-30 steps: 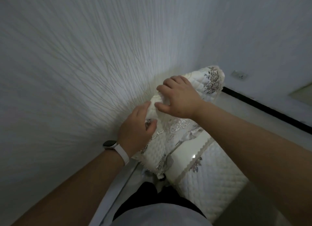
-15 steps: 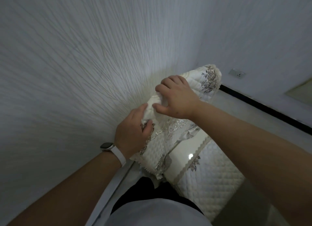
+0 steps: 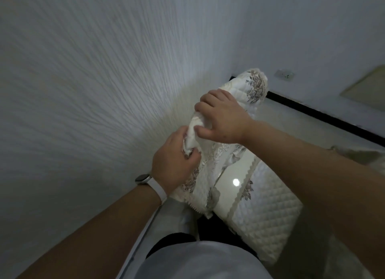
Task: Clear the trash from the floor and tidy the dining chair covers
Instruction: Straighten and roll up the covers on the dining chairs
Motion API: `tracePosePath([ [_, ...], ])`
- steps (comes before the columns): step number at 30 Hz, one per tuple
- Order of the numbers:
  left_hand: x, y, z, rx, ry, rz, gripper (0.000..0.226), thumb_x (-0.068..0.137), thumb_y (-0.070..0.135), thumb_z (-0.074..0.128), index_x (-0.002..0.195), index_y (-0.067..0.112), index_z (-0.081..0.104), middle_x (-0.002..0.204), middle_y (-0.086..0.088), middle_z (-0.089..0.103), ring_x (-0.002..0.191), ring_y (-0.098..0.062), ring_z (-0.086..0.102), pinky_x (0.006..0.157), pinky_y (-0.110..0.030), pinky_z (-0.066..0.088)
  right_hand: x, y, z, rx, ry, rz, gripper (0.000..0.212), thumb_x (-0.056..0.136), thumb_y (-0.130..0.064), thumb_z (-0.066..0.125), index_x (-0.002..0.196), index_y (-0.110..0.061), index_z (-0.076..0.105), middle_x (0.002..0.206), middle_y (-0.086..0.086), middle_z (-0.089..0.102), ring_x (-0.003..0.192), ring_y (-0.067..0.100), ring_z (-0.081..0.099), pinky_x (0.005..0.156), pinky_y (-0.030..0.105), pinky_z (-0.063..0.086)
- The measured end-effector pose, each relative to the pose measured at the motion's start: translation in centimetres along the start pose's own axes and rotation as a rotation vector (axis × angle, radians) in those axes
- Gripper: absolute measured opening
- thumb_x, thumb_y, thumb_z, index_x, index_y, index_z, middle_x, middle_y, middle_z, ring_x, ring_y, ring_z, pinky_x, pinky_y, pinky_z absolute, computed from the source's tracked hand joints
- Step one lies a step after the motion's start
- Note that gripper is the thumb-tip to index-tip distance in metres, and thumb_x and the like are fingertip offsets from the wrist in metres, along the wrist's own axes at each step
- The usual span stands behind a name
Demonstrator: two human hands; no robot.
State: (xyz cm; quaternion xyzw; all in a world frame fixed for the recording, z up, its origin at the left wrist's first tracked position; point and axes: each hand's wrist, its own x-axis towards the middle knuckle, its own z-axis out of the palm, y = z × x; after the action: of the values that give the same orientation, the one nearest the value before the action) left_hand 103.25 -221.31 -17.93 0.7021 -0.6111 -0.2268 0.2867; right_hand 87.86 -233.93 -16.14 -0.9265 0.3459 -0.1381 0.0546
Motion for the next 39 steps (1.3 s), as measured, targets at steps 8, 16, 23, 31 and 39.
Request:
tracePosePath([
  [8,-2.9,-0.9,-0.8,-0.096,-0.099,0.018,0.042,0.088,0.04,0.059,0.128,0.035,0.049,0.088,0.012,0.061,0.072,-0.006,0.058,0.059,-0.027,0.044,-1.9,-3.2,-0.3,-0.048,-0.007,0.013,0.05,0.079,-0.051,0.051,0.105,-0.01,0.063,0.104,0.008,0.06,0.106,0.03,0.053,0.101,0.043,0.036],
  [16,-5.4,-0.8,0.0,-0.124,-0.128,-0.013,0.051,0.085,0.052,0.05,0.133,0.035,0.045,0.084,0.004,0.06,0.072,-0.015,0.059,0.06,-0.035,0.051,-4.1,-4.6,-0.5,-0.03,-0.003,-0.029,0.047,0.079,-0.05,0.053,0.102,-0.01,0.064,0.104,0.007,0.06,0.105,0.028,0.053,0.098,0.042,0.038],
  [23,-7.2,1.9,1.5,-0.136,-0.117,0.007,0.044,0.089,0.037,0.058,0.132,0.031,0.047,0.084,0.01,0.062,0.069,-0.009,0.058,0.056,-0.027,0.042,-7.3,-3.4,-1.2,-0.001,0.01,-0.04,0.046,0.08,-0.051,0.054,0.104,-0.012,0.064,0.105,0.005,0.06,0.107,0.026,0.052,0.1,0.041,0.035],
  [31,-8.0,5.9,4.9,-0.11,-0.161,0.004,0.048,0.088,0.037,0.062,0.132,0.028,0.048,0.089,0.014,0.059,0.07,0.0,0.053,0.057,-0.007,0.031,-11.9,0.0,-3.1,-0.012,-0.012,-0.002,0.046,0.078,-0.052,0.054,0.104,-0.015,0.064,0.105,0.003,0.06,0.109,0.025,0.052,0.101,0.041,0.032],
  [39,-8.4,9.9,6.3,-0.136,-0.273,0.132,0.046,0.087,0.036,0.066,0.129,0.036,0.046,0.097,0.014,0.063,0.084,-0.002,0.058,0.063,-0.014,0.045,-16.6,2.3,-4.1,0.03,0.022,0.061,0.043,0.08,-0.049,0.056,0.103,-0.015,0.064,0.108,0.003,0.06,0.111,0.026,0.051,0.103,0.043,0.034],
])
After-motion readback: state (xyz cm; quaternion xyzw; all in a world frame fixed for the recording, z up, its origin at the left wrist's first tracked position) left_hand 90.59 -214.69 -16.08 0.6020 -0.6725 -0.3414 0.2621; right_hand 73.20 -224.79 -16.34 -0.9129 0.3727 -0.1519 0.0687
